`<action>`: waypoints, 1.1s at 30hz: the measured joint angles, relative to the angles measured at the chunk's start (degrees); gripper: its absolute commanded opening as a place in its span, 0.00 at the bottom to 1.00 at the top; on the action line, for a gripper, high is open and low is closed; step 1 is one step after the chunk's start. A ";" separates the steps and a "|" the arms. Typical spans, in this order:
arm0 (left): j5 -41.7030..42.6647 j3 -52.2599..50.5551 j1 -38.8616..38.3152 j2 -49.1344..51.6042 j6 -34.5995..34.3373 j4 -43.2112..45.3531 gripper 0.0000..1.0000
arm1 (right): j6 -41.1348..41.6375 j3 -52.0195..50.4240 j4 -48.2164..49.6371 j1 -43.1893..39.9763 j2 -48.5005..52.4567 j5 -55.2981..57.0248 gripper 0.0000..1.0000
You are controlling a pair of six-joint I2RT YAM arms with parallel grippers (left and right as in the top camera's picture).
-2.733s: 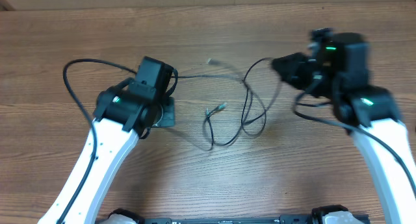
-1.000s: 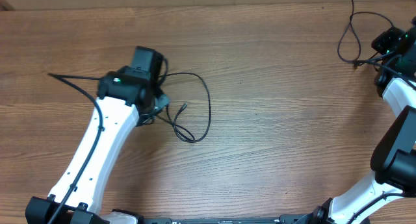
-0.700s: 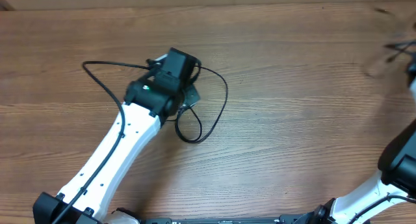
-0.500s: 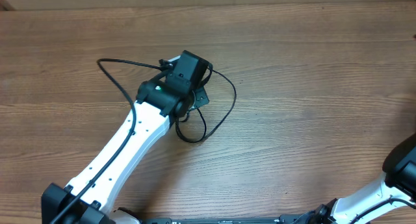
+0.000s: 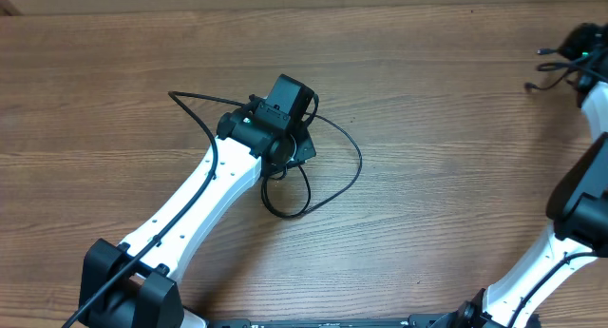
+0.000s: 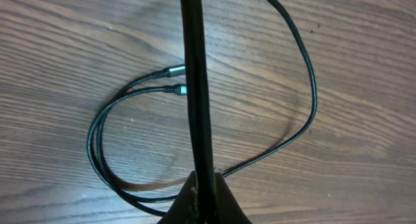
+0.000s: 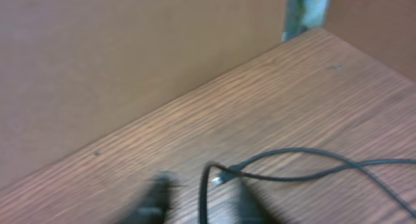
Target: Untangle cables
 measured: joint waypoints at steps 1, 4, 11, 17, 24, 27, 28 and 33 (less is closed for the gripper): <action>0.26 0.00 0.00 0.00 -0.02 0.02 0.04 | -0.15 0.00 -0.26 0.35 -0.04 0.50 1.00; 0.79 0.00 -0.09 0.02 -0.02 0.04 0.04 | -0.46 0.04 -3.63 0.52 -0.20 2.62 1.00; 3.61 -0.11 -0.09 0.02 3.43 8.59 0.04 | 7.61 0.15 -18.21 -0.85 -4.28 3.91 1.00; 8.20 -0.09 -0.09 0.04 8.66 23.71 0.15 | 12.35 1.49 -38.38 -0.02 -17.18 -11.61 1.00; 7.48 -0.09 -0.09 0.04 10.54 20.46 0.38 | 7.32 2.36 -57.96 7.93 -21.38 -24.83 1.00; 3.74 -0.09 -0.09 0.07 10.64 14.12 0.52 | 2.21 0.59 -60.70 13.51 -20.37 -26.05 1.00; 2.29 -0.09 -0.09 0.07 10.58 12.24 0.56 | 0.94 -0.20 -60.48 15.39 -20.26 -25.90 1.00; -5.03 -0.11 2.05 0.09 9.73 4.31 0.83 | -3.19 -5.90 -55.76 25.55 -20.26 -22.32 1.00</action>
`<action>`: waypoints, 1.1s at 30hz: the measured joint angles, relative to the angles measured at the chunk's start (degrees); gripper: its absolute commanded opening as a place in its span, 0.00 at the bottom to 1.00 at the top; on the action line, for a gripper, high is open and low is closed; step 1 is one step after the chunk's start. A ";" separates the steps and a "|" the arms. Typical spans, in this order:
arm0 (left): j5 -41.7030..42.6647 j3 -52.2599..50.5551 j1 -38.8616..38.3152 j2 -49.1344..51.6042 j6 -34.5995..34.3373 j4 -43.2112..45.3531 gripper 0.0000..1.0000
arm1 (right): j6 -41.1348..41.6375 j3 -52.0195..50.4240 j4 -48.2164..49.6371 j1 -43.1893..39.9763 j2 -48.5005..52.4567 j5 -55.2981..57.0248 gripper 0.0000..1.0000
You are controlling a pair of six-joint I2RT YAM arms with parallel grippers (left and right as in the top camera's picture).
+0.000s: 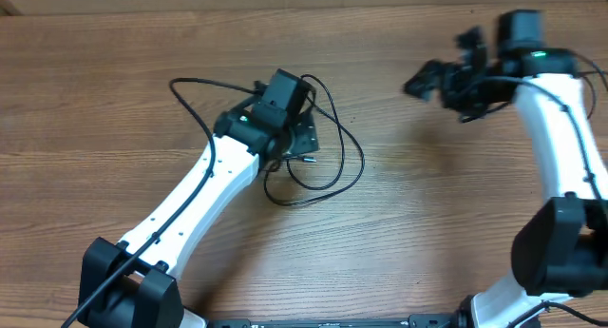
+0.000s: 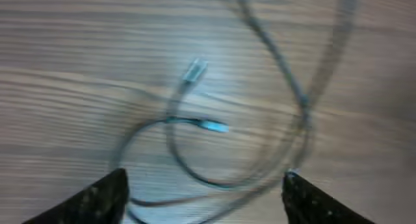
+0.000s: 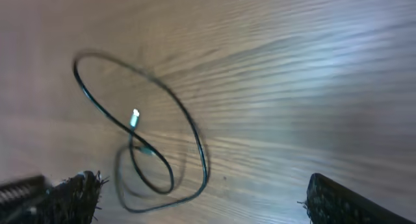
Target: Untangle cables
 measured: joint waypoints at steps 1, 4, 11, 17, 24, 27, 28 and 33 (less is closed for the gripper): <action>-0.68 0.00 1.09 0.00 -0.68 -0.92 0.91 | -0.26 -1.68 1.70 1.95 0.00 0.70 1.00; -1.73 0.00 6.12 0.00 -3.37 -2.49 1.00 | -1.09 -6.91 7.34 7.19 0.00 3.82 1.00; 2.21 0.00 15.32 0.00 -6.14 -4.17 0.99 | -1.38 -20.09 22.23 19.74 0.02 16.59 1.00; 4.48 0.00 15.87 0.00 -6.43 -5.90 0.99 | 0.87 -27.56 33.66 24.70 0.02 21.70 1.00; 5.14 0.00 15.89 0.00 -7.04 -5.90 0.99 | 5.97 -31.19 41.35 26.38 0.17 26.69 1.00; 5.22 0.00 15.89 0.00 -7.04 -5.90 1.00 | 6.88 -31.19 42.64 26.38 1.16 26.86 0.98; 5.22 0.00 15.89 0.00 -7.04 -5.90 1.00 | 7.06 -31.19 42.80 26.38 1.73 26.86 0.95; 5.25 0.00 15.89 0.00 -7.04 -5.86 1.00 | 8.90 -31.01 43.95 26.43 4.11 28.09 0.51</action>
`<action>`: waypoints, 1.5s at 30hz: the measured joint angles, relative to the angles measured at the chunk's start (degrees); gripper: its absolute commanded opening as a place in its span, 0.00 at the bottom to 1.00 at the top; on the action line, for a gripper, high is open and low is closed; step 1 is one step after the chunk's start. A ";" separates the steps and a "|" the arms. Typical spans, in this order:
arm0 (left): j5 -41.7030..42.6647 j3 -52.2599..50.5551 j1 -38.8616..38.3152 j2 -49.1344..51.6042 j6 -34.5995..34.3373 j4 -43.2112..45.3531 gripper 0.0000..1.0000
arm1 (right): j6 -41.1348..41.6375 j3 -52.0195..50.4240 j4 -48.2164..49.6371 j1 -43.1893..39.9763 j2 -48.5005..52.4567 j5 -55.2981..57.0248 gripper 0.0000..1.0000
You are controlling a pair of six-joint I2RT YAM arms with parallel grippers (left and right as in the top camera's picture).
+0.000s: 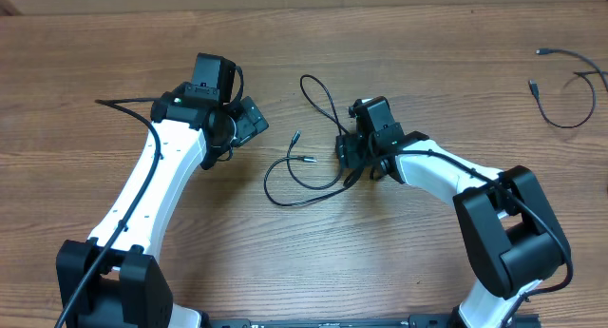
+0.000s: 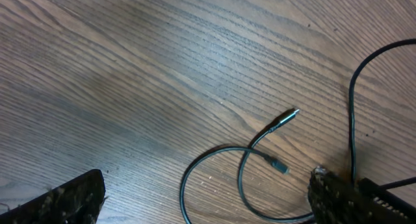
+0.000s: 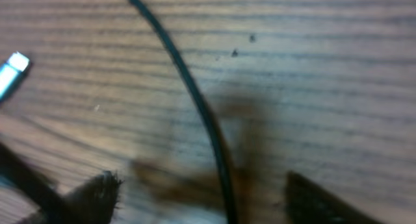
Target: Untangle cables
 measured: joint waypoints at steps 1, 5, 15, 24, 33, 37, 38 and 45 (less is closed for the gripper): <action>0.00 0.00 0.00 0.00 -0.02 -0.04 0.99 | 0.39 0.11 0.15 0.04 0.28 -0.04 0.38; 0.02 0.00 0.00 0.00 -0.13 -0.02 0.99 | 4.00 1.09 -1.16 0.04 1.27 -1.49 0.10; 0.20 0.00 0.00 0.00 -0.17 -0.04 0.99 | 12.96 2.12 -12.57 0.07 1.49 -21.20 0.04; 0.20 0.00 0.00 0.00 -0.20 -0.04 1.00 | 14.45 1.77 -15.67 0.04 2.10 -27.67 0.04; 0.20 0.00 0.00 0.00 -0.17 -0.04 0.99 | 15.52 1.62 -16.65 0.07 2.12 -29.16 0.04; 0.20 0.00 0.00 0.00 -0.20 -0.04 1.00 | 15.96 1.62 -16.76 0.07 2.12 -29.16 0.04; 0.20 0.00 0.00 0.00 -0.20 -0.04 0.99 | 16.06 1.62 -16.74 0.04 2.12 -29.16 0.04; 0.20 0.00 0.00 0.00 -0.20 -0.04 0.99 | 16.52 1.46 -15.96 0.07 2.12 -29.42 0.04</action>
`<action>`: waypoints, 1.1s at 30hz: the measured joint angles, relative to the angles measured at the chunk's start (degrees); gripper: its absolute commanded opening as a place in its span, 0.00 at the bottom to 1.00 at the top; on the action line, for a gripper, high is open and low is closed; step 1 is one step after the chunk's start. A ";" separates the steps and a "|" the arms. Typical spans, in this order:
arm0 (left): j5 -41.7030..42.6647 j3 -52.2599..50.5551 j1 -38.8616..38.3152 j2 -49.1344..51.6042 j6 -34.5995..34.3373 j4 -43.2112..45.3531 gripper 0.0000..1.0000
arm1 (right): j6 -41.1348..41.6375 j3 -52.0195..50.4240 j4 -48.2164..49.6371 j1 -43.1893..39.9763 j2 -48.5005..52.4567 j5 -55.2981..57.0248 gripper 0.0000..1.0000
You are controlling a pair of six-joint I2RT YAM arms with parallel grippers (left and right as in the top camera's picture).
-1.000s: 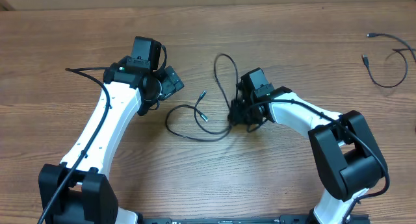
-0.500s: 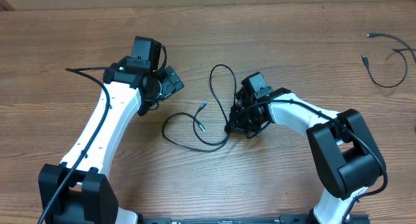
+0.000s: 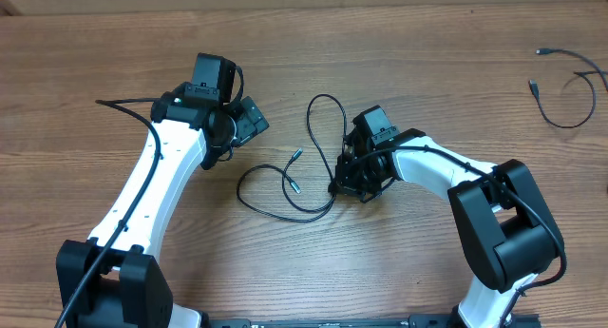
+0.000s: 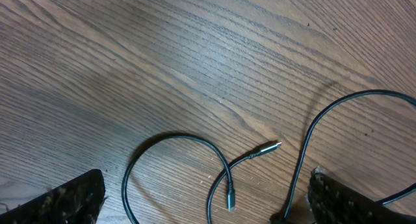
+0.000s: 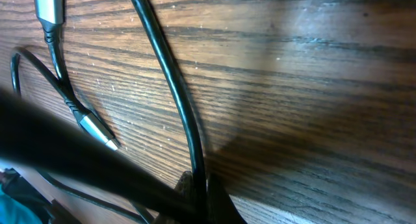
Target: Untangle cables
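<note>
A black cable (image 3: pixel 275 202) lies in loose loops at the table's middle, its two metal plugs (image 3: pixel 296 155) close together inside the loops. My right gripper (image 3: pixel 342 185) is shut on a strand of it, and the cable (image 5: pixel 170 68) runs straight down into the pinched fingertips (image 5: pixel 214 201). My left gripper (image 3: pixel 245 119) hangs open up and to the left of the loops. Its view shows the cable (image 4: pixel 170 137) and a plug (image 4: pixel 268 147) between and beyond the spread fingers (image 4: pixel 65 199).
A second black cable (image 3: pixel 562 86) lies by itself at the far right near the table's back edge. The table is brown wood (image 3: pixel 437 62). My two arms reach in from the near edge on either side.
My right gripper was open astride the cable; now it is shut on it and sits slightly nearer and to the left. The loops have shifted left. My left arm has not moved.
At first my left gripper was shut on the tangled cable at centre while my right was at the far right with another cable. Then the left was open and the right had come towards the middle. Then the left stood off left, the second cable lay apart, and now the right grips the centre cable.
</note>
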 measured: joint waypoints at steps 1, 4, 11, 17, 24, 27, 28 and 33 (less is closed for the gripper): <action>0.00 0.00 0.00 0.00 0.00 0.00 1.00 | 0.07 -0.15 0.85 0.00 0.11 -0.48 0.04; 0.00 0.00 0.00 0.00 0.00 0.00 0.99 | 0.24 -0.46 4.52 0.02 0.66 -1.62 0.04; 0.00 0.00 0.00 0.00 0.00 0.00 1.00 | 0.33 -0.59 11.58 -0.83 2.23 -5.27 0.04; 0.00 0.00 0.00 0.00 0.00 0.00 0.99 | -1.14 2.89 11.61 -5.05 2.23 -7.78 0.04; 0.00 0.00 0.00 0.00 0.00 0.00 0.99 | -6.32 8.20 10.23 -11.06 0.33 -10.25 0.04; 0.00 0.00 0.00 0.00 0.00 0.00 0.99 | -7.52 9.01 8.63 -14.23 -1.46 -10.73 0.04; 0.00 0.00 0.00 0.00 0.00 0.00 1.00 | -7.72 9.05 8.28 -15.43 -2.03 -10.91 0.04; 0.00 0.00 0.00 0.00 0.00 0.00 1.00 | -10.27 9.05 7.80 -21.38 -4.13 -12.79 0.04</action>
